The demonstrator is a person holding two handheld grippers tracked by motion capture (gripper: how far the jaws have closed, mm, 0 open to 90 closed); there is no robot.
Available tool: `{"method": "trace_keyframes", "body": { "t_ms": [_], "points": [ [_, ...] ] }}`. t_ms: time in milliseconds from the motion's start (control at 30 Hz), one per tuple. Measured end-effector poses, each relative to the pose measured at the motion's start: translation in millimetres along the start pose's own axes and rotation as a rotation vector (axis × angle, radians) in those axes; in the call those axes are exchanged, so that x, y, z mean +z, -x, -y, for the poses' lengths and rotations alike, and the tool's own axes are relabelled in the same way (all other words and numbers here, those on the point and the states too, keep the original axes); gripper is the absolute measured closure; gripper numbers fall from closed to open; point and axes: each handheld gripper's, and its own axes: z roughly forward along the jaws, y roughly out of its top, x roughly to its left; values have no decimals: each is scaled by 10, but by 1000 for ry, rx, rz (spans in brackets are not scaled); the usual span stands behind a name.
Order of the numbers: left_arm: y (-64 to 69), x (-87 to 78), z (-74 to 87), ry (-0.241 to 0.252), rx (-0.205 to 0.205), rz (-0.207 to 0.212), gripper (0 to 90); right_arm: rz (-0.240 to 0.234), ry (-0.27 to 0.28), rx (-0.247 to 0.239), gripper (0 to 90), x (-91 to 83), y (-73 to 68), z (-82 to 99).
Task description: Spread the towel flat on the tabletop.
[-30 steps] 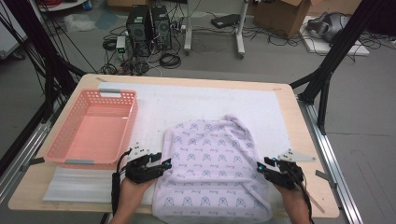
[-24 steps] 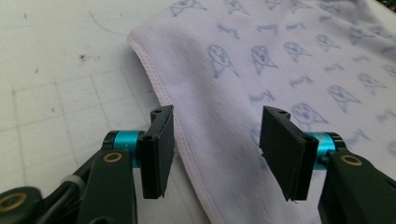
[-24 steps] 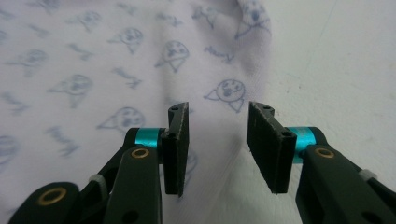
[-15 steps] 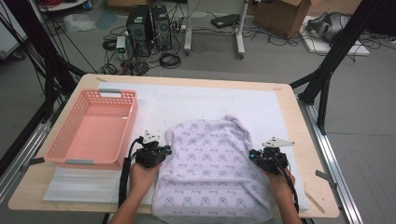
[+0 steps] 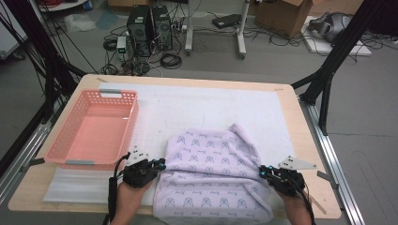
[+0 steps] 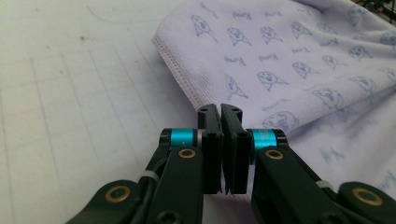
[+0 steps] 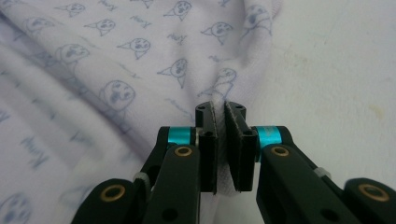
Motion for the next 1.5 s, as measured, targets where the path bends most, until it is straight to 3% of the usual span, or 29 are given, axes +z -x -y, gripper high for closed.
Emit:
{"method": "trace_keyframes", "body": {
  "t_ms": [167, 200, 267, 367, 567, 700, 733, 800, 867, 900, 967, 1067, 1133, 1333, 1500],
  "points": [
    [53, -78, 33, 1, 14, 40, 851, -18, -19, -3, 821, -110, -75, 85],
    [42, -66, 4, 18, 13, 49, 805, -16, -17, -5, 785, -117, -73, 67],
    [5, -1, -80, 39, 5, 58, 631, 2, 8, 3, 702, -114, -32, -7],
    [-67, 159, -242, 47, -1, 47, 529, 27, 42, 15, 692, -37, 85, -166],
    [-214, 546, -565, 30, -11, 5, 498, 45, 37, 30, 681, 314, 339, -472],
    [-262, 785, -613, -50, -30, -27, 493, 47, -50, 33, 631, 589, 433, -566],
    [-262, 824, -601, -65, -30, -28, 506, 49, -64, 35, 635, 646, 441, -562],
    [-235, 873, -566, -110, -13, -31, 639, 29, -92, 49, 711, 718, 452, -540],
    [-188, 853, -557, -124, 41, -79, 836, -9, -87, 50, 872, 727, 442, -520],
    [-180, 836, -567, -125, 21, -79, 867, 4, -90, 25, 881, 717, 421, -518],
    [-163, 767, -579, -122, 41, -76, 872, 12, -88, 15, 889, 674, 409, -516],
    [-141, 662, -575, -72, 24, -54, 872, 27, -57, 22, 890, 543, 428, -481],
    [-123, 608, -548, -67, 31, -44, 871, 36, -46, 21, 891, 442, 453, -438],
    [-51, 422, -327, -64, 47, 16, 867, 40, -43, 26, 891, 212, 413, -294],
    [5, 281, -154, -76, 63, 70, 850, 14, -70, 9, 889, 40, 267, -157]
  ]
}}
